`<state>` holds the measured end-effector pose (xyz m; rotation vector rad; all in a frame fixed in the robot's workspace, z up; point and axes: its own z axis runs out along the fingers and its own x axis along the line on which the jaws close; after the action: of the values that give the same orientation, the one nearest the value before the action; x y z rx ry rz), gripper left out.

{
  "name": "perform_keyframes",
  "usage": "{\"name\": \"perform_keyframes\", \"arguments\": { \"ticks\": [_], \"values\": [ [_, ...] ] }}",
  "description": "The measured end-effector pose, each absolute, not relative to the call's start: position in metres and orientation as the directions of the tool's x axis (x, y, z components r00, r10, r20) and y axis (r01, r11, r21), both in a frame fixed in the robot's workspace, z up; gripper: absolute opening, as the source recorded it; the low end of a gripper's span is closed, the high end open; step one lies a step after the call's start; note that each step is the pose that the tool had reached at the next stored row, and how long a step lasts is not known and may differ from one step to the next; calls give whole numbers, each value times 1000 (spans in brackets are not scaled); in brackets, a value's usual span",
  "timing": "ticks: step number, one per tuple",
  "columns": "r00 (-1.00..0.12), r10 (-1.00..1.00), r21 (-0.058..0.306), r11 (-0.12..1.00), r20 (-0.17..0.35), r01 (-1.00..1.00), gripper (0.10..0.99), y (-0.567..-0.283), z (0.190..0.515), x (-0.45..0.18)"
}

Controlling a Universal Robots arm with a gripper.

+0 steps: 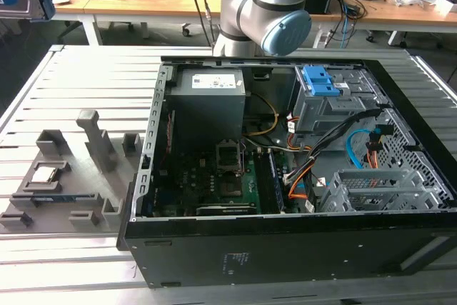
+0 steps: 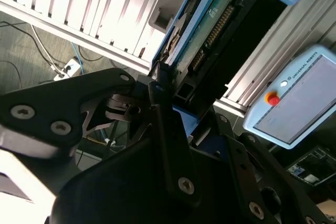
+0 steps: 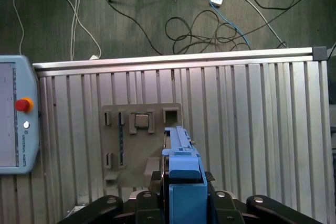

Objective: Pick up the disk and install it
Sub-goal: 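Pick up the disk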

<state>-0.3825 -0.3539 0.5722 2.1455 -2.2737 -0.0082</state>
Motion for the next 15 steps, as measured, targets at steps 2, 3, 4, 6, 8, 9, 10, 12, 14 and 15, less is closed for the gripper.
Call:
{"name": "perform_keyframes", "arguments": {
  "ticks": [2, 3, 4, 6, 8, 9, 10, 12, 14, 15],
  "values": [
    [-58, -998, 15, 58, 8, -998, 369, -354, 575, -382],
    [-58, -998, 15, 58, 8, -998, 369, -354, 576, -382],
    [-58, -998, 15, 58, 8, -998, 369, -354, 578, -382],
    [-58, -998, 16, 58, 8, -998, 369, -354, 580, -381],
    [-58, -998, 17, 58, 8, -998, 369, -354, 582, -381],
    [-58, -998, 17, 58, 8, -998, 369, -354, 583, -381],
    [-58, -998, 18, 58, 8, -998, 369, -354, 583, -380],
    [-58, -998, 18, 58, 8, -998, 369, -354, 585, -380],
    [-58, -998, 19, 58, 8, -998, 369, -354, 587, -379],
    [-58, -998, 20, 58, 8, -998, 369, -354, 588, -379]
  ]
}}
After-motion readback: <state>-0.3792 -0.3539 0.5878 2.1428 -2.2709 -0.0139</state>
